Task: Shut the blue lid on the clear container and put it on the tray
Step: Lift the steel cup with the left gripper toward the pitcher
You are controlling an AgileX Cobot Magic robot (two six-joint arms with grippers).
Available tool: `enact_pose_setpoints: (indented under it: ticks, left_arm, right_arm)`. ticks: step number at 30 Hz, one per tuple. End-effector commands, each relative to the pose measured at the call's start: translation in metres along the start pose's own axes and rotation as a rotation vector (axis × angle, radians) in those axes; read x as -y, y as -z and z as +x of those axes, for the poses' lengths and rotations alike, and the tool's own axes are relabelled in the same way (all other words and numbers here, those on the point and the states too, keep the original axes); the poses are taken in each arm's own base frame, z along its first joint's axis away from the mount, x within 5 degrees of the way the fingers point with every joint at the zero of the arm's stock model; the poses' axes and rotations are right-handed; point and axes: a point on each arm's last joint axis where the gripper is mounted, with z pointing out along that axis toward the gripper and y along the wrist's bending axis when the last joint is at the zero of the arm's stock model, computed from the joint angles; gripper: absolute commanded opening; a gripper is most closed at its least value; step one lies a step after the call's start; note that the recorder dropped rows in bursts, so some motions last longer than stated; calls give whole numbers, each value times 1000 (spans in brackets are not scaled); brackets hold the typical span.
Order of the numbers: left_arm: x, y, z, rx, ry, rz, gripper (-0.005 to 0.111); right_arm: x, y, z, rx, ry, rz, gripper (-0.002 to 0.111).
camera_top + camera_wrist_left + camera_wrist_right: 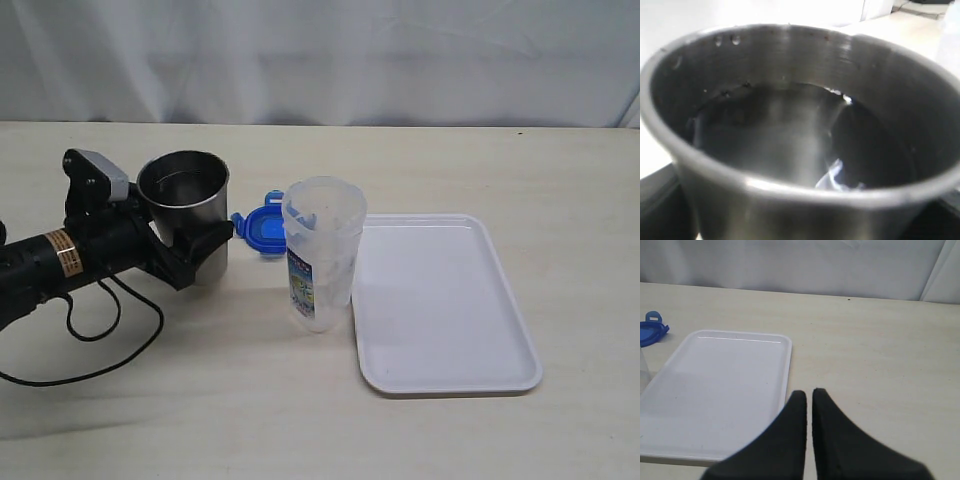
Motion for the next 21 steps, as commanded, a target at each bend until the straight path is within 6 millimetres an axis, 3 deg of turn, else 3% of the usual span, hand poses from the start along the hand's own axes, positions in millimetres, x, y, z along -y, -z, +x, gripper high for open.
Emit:
enact_pose_setpoints:
  ticks: [1, 12, 21]
  left_arm:
    - [2, 4, -28, 142, 7, 12, 0]
    - [-2, -10, -71, 249, 35, 99, 0]
    - [17, -41, -90, 209, -38, 151, 0]
  right_arm:
    - [0, 0, -1, 14, -2, 4, 5]
    - [0, 0, -1, 14, -2, 4, 5]
    - [0, 0, -1, 14, -2, 4, 5]
